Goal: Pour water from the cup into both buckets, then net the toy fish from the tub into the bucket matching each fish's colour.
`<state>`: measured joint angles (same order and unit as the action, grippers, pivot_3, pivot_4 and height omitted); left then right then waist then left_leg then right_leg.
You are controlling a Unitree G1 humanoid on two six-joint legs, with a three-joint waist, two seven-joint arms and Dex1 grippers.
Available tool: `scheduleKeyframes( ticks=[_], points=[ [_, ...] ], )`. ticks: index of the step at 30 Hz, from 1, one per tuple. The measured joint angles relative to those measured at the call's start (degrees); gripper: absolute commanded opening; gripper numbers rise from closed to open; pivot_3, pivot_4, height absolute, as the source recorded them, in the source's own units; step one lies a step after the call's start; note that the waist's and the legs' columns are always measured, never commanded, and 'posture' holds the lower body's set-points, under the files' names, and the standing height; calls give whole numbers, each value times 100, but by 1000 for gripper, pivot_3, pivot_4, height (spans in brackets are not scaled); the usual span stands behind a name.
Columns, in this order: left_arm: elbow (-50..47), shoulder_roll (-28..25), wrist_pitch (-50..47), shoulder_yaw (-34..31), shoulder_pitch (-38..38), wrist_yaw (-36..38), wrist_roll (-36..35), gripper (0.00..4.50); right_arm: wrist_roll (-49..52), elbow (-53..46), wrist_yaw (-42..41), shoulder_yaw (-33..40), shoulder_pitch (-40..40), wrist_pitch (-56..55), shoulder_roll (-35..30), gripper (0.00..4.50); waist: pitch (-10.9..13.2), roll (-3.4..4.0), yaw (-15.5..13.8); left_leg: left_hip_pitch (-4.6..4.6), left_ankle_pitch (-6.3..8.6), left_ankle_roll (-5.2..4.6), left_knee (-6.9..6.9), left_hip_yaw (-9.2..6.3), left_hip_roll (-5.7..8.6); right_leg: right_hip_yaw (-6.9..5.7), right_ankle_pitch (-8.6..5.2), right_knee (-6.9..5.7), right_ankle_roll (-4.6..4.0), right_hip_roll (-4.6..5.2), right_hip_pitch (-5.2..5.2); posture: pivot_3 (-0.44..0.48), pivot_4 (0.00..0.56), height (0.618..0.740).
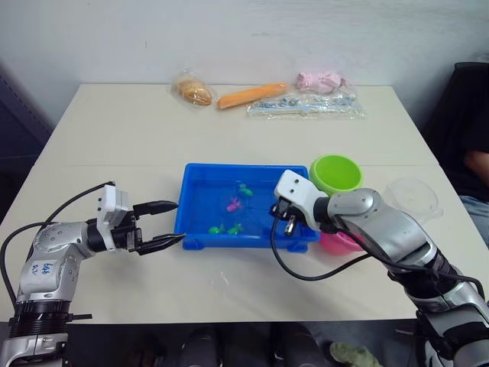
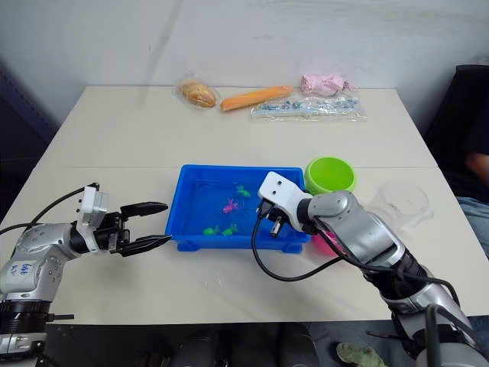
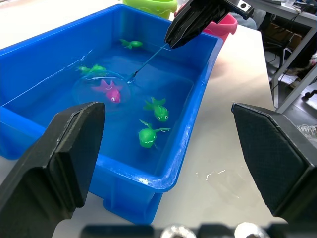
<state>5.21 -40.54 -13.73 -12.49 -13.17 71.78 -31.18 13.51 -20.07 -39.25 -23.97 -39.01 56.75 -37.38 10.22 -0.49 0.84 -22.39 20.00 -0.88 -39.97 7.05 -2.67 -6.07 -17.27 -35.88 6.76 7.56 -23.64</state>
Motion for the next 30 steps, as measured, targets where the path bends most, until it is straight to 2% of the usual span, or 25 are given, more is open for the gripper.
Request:
scheduleKeyframes(
  ticks=[8, 20, 24, 28, 30],
  points=[
    [81, -7, 77, -1, -1, 39, 3, 4406, 215, -38, -155, 101, 2, 94, 110, 0, 0, 0, 67, 0, 0, 0, 1, -1, 0, 0, 0, 0, 0, 0, 0, 0, 150, 740],
    [211, -40, 158, -98, -20, 102, -87, 4406, 1056, -620, -442, 1249, 349, 817, -144, 0, 0, 0, 65, -1, 1, -1, 2, -3, 0, -1, 0, 1, 0, 4, 1, 0, 150, 740],
    [-79, -36, -38, -76, -121, 82, -234, 4406, 1530, -832, -572, 1967, 545, 1220, -313, 0, 0, 0, 69, 0, 1, -1, 3, -4, -1, 0, 0, 0, 0, 4, 1, 0, 150, 740],
    [-343, 2, -185, 36, -331, -8, -253, 4406, 1775, -1377, -834, 2623, 1330, 1058, -693, 0, 1, -1, -15, -3, 3, -4, 4, -5, 4, -1, 1, 7, 2, 4, 2, 0, 150, 740],
    [-397, 158, -255, 186, -549, -42, -266, 4406, 2137, -1727, -870, 3461, 1820, 1146, -577, 0, 1, -1, -69, -3, 3, -4, 2, -5, 5, 0, 2, 8, 3, 3, 4, 0, 150, 740]
  ],
)
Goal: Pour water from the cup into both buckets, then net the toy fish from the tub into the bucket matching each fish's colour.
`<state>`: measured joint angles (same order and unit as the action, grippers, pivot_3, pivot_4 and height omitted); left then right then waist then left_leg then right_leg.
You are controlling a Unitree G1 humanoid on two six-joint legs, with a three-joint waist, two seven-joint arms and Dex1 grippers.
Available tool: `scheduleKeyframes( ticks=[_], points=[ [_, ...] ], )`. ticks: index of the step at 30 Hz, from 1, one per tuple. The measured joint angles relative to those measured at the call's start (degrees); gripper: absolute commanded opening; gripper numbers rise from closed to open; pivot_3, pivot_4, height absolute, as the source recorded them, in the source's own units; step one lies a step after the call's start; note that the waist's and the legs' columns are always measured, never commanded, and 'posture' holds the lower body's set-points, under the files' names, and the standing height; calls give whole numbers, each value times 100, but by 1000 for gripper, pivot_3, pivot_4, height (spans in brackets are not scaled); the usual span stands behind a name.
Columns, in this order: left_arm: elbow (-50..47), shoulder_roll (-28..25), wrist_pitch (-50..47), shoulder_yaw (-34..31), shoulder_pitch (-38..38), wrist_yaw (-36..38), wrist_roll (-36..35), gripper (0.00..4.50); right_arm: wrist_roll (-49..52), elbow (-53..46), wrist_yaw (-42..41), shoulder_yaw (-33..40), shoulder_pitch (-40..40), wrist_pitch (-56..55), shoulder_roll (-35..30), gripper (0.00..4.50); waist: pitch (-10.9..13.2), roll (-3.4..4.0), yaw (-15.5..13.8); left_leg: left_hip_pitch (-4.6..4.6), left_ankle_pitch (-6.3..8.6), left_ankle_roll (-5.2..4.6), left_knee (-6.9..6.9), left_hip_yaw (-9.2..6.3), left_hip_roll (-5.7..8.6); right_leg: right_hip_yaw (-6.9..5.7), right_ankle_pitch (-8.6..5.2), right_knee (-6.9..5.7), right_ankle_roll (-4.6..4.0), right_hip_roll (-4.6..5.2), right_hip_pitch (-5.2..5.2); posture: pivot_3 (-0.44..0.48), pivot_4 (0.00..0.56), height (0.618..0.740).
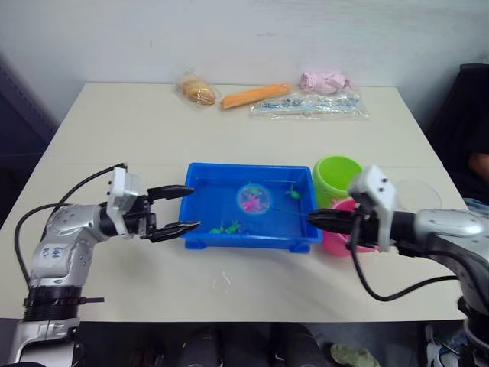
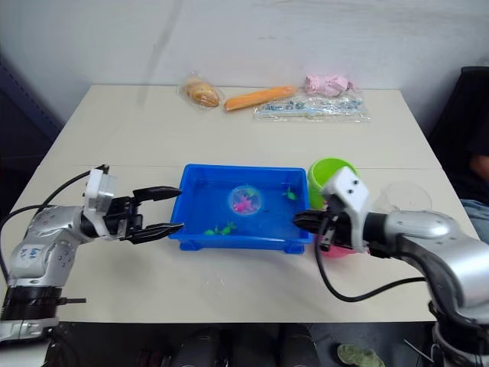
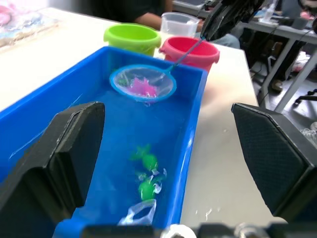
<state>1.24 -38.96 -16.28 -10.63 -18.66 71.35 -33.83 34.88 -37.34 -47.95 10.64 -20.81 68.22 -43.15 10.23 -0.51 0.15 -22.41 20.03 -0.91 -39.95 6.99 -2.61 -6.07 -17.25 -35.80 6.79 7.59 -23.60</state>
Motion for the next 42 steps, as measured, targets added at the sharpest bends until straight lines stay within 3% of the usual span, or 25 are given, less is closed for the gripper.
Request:
scheduleKeyframes(
  ticks=[7, 11, 20, 24, 28, 32, 42],
  points=[
    [-303, 129, -328, 426, -345, 20, -73, 4406, 626, -686, -57, 2010, 1119, 154, 48, 0, 0, -1, -40, 2, 0, 0, 1, -4, 4, 0, 0, 1, 0, -7, 5, 0, 150, 740],
    [-299, 299, -462, 672, -677, 43, -87, 4406, 1203, -1112, -119, 3682, 1915, 217, 245, 0, 0, -1, -85, 12, -1, 0, -1, -4, 26, 6, 0, -1, 1, -8, 15, 0, 150, 740],
    [-24, 594, -524, 973, -1199, 124, -70, 4406, 1318, -1462, -309, 5371, 3630, 13, 258, 0, 0, -2, -165, 17, -4, -5, -1, -7, 36, 13, 2, 2, 3, -10, 23, 0, 150, 740],
    [9, 719, -523, 1101, -1304, 131, -56, 4406, 546, -1522, -199, 5486, 4518, -811, 736, 0, -2, -4, -149, 17, -5, -6, 0, -8, 42, 17, 7, 7, 12, -8, 26, 0, 150, 740],
    [47, 707, -515, 1125, -1317, 208, -32, 4406, -376, -1413, -197, 5048, 5185, -2113, 1249, 0, -2, -3, -135, 22, -7, -3, 2, -6, 41, 18, 6, 6, 12, -11, 25, 0, 150, 740],
    [181, 641, -492, 1118, -1317, 224, 16, 4406, -1242, -1137, -30, 4447, 5348, -3531, 1706, 0, -2, -2, -130, 27, -9, -1, -1, -3, 42, 23, 6, 15, 12, -9, 25, 0, 150, 740],
    [167, 648, -491, 1110, -1244, 182, 21, 4406, -3036, 25, 388, 3539, 5612, -6807, 2149, 0, -3, -2, -135, 28, -12, 2, -2, -3, 42, 23, 6, 13, 12, -9, 25, 0, 150, 740]
  ],
)
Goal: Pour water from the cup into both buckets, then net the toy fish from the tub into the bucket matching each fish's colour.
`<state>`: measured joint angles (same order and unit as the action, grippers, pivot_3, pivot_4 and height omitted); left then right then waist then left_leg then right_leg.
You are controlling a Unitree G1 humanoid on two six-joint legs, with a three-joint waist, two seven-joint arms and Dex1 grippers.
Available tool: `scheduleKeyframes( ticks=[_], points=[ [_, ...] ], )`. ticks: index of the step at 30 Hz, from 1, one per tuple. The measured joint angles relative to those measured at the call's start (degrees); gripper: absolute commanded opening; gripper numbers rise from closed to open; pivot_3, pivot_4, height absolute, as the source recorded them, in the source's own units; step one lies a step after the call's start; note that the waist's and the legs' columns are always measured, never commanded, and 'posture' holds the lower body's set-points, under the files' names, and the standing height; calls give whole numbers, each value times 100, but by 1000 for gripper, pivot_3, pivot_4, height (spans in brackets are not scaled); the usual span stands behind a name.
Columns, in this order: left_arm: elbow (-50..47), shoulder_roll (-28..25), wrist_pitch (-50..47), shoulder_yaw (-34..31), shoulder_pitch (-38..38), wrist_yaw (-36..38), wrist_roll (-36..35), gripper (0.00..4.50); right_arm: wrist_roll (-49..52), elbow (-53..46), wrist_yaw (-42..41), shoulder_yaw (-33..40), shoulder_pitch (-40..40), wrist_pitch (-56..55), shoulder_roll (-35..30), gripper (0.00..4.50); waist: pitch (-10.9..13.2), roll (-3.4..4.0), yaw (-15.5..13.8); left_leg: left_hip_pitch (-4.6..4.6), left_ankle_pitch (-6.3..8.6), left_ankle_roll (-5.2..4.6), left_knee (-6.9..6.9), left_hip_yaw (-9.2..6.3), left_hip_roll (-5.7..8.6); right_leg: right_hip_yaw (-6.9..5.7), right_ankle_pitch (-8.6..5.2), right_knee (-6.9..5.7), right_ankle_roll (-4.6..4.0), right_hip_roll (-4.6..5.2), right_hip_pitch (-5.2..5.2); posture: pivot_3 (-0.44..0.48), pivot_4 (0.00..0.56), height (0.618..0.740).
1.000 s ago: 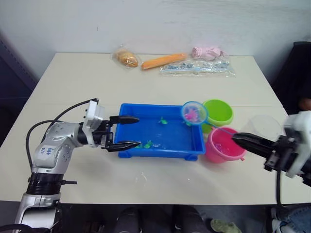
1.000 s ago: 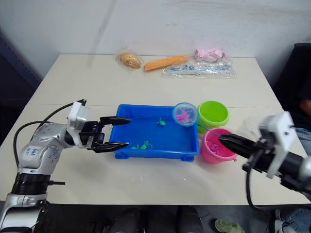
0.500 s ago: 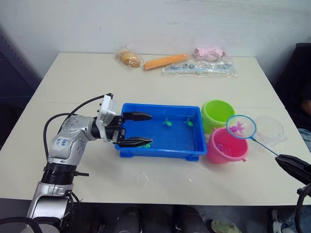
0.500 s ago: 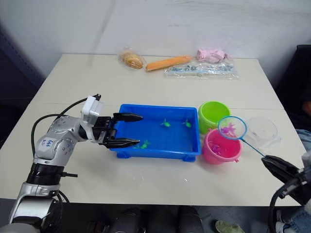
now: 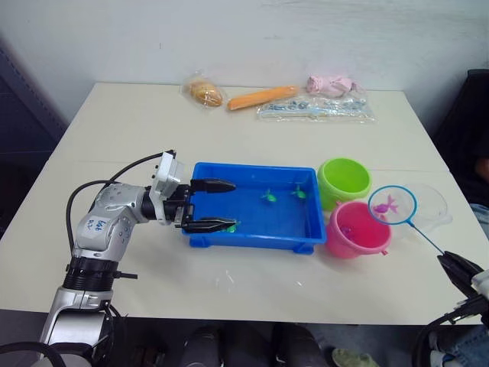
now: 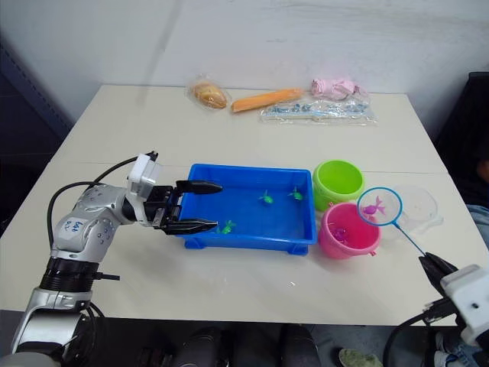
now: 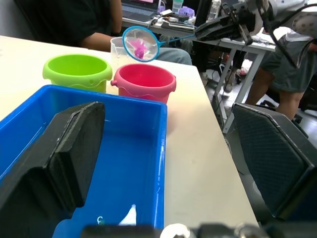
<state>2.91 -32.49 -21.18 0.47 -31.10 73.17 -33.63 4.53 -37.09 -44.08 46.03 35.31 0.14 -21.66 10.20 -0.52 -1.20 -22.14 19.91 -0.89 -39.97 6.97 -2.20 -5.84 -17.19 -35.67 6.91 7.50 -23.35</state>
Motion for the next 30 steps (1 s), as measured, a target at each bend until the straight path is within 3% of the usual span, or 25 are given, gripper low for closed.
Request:
scheduleKeyframes(
  ticks=[4, 9, 14, 23, 30],
  points=[
    [0, 3, 8, 0, 0, -23, 0, 4406, -688, 479, 398, -120, 37, -1343, 25, 0, 0, 1, 7, 4, -3, 5, 0, 0, -2, 2, -1, -2, -2, -1, 0, 0, 150, 740],
    [-2, 4, 11, -1, 1, -38, 0, 4406, -1208, 851, 713, -157, 45, -2174, -6, 0, 0, 2, 13, 4, -3, 5, 0, 1, -2, 3, -1, -2, -2, 0, -1, 0, 150, 740],
    [-11, 6, 11, -11, 2, -64, 0, 4406, -2626, 1341, 1686, -104, -29, -3721, -250, 0, 0, 2, 30, 5, -6, 8, 0, 1, -3, 5, -2, -5, -3, 1, -1, 0, 150, 740],
    [-20, 7, 11, -38, 2, -111, -1, 4406, -4174, 1711, 3076, 171, -29, -4688, -358, 0, 0, 2, 55, 6, -8, 10, 0, 0, -4, 6, -4, -6, -6, 1, -1, 0, 150, 740],
    [-17, 54, 15, -41, -23, -117, 0, 4406, -4874, 1736, 3764, 153, -148, -4818, -391, 0, 0, 2, 134, 7, -12, 12, 0, -1, -6, 6, -5, -12, -8, 1, -1, 0, 150, 740]
  ],
)
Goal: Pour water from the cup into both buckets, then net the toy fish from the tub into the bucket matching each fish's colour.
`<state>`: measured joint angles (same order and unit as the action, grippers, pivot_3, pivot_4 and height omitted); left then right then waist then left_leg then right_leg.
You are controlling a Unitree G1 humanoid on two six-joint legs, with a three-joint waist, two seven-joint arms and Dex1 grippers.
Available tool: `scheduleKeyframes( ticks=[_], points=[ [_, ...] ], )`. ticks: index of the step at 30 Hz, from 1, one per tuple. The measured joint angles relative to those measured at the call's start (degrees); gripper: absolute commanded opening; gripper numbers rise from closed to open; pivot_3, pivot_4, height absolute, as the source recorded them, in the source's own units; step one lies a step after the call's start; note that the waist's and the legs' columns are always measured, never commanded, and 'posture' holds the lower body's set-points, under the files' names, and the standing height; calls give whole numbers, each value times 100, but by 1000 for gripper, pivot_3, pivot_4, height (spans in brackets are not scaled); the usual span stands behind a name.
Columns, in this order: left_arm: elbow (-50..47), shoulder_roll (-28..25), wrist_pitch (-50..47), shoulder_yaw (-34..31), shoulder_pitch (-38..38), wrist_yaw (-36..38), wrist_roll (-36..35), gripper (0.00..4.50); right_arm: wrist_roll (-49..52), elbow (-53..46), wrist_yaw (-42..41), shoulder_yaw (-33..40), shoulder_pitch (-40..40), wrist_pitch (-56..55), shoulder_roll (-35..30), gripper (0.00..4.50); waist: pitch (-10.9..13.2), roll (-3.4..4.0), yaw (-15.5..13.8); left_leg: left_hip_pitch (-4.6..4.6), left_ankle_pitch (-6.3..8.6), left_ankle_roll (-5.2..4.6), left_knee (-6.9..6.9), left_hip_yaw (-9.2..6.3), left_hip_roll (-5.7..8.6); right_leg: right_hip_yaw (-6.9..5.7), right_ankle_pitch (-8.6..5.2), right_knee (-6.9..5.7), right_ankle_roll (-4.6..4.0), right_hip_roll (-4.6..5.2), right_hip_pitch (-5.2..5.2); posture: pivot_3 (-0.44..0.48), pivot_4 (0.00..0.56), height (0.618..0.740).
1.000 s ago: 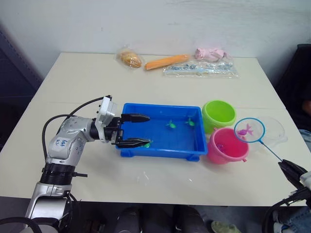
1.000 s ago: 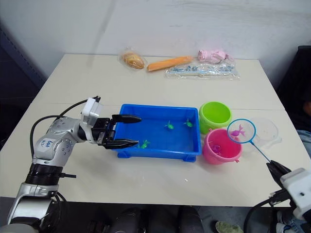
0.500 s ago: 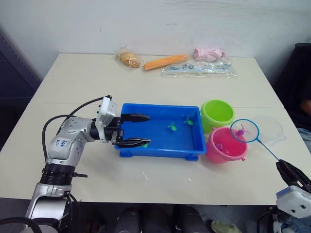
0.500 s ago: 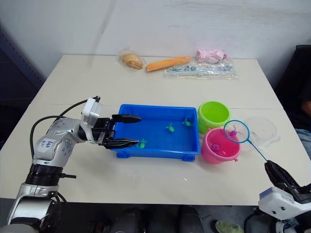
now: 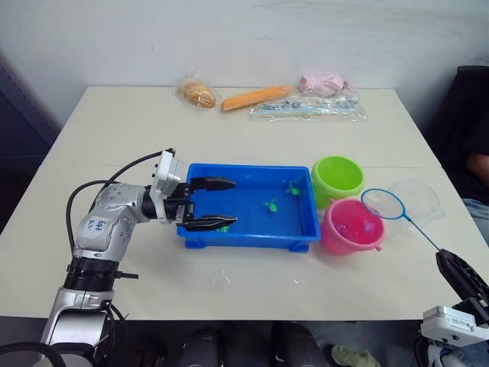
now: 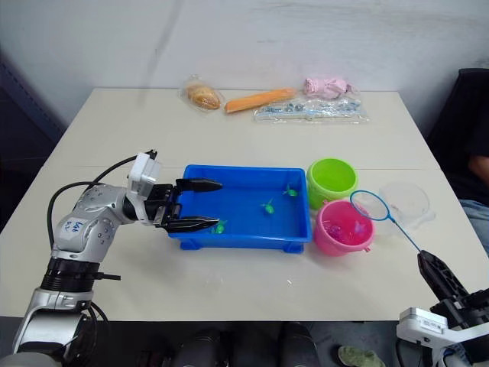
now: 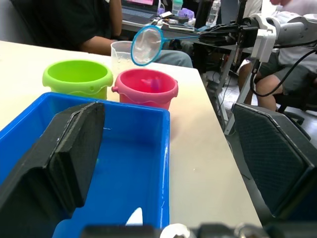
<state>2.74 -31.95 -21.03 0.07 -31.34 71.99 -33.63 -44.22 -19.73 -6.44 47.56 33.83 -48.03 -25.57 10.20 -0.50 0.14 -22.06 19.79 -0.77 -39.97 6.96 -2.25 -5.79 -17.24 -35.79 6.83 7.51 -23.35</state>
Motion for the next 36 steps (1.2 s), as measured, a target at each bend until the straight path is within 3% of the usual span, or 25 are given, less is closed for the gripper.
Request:
scheduleKeyframes(
  ticks=[6, 9, 12, 16, 17, 21, 27, 28, 29, 36],
  points=[
    [2, 27, 7, 1, -3, 1, 1, 4406, -8, 189, 179, -261, -102, 209, 4, 0, 0, 0, 12, 2, -3, 0, 0, 0, -1, 0, -1, -5, -2, 0, 0, 0, 150, 740],
    [3, 25, 10, -3, 2, 4, 3, 4406, 657, 189, 15, -431, -141, 509, -17, 0, 0, 0, 11, 3, -3, -1, 0, -2, -4, 0, -1, -5, -2, 0, 1, 0, 150, 740],
    [32, -18, 25, -19, 39, 4, 15, 4406, 2676, -348, -812, -1111, -205, 1522, -277, 0, 0, 2, 18, 6, -5, -4, -2, 0, -27, 3, -1, -12, -2, 2, 1, 0, 150, 740],
    [50, -47, 43, -67, 90, 2, 23, 4406, 4242, -1129, -1369, -1531, -538, 2510, -771, 0, 0, 2, 19, 11, -6, -6, -3, 0, -35, 2, -1, -17, -2, -1, 4, 0, 150, 740],
    [65, -72, 55, -127, 135, 0, 26, 4406, 5022, -1467, -1635, -1869, -743, 3218, -938, 0, 0, 2, 3, 11, -6, -6, -4, -3, -36, 0, -1, -18, -3, -1, 3, 0, 150, 740],
    [87, -112, 66, -174, 234, -15, 32, 4406, 6052, -1908, -1773, -2463, -1106, 4446, -1178, 0, 0, 2, -20, 6, -6, -9, -7, -6, -35, -3, 0, -18, -4, 3, 3, 0, 150, 740],
    [88, -206, 94, -248, 299, -77, 44, 4406, 7455, -2431, -1331, -2969, -1878, 6254, -1560, 0, 0, 1, -11, 0, -7, -17, -12, -8, -32, -3, 4, -18, -8, 12, 0, 0, 150, 740],
    [57, -331, 181, -448, 448, -139, 69, 4406, 8701, -2688, -812, -3231, -2178, 7395, -1749, 0, 0, 1, -15, -5, -7, -14, -6, -14, -41, -14, 2, -18, -10, 2, -2, 0, 150, 740],
    [88, -408, 245, -549, 515, -154, 104, 4406, 9201, -2699, -619, -3435, -2297, 7876, -1821, 0, 0, 1, -17, -7, -7, -14, -5, -13, -39, -15, 3, -18, -10, 3, -3, 0, 150, 740],
    [147, -489, 332, -737, 622, -260, 143, 4406, 10870, -2304, 381, -3945, -3522, 9500, -2048, 0, 1, -1, -9, -10, -3, -22, -10, -10, -33, -13, 7, -15, -10, 14, -2, 0, 150, 740]
  ],
)
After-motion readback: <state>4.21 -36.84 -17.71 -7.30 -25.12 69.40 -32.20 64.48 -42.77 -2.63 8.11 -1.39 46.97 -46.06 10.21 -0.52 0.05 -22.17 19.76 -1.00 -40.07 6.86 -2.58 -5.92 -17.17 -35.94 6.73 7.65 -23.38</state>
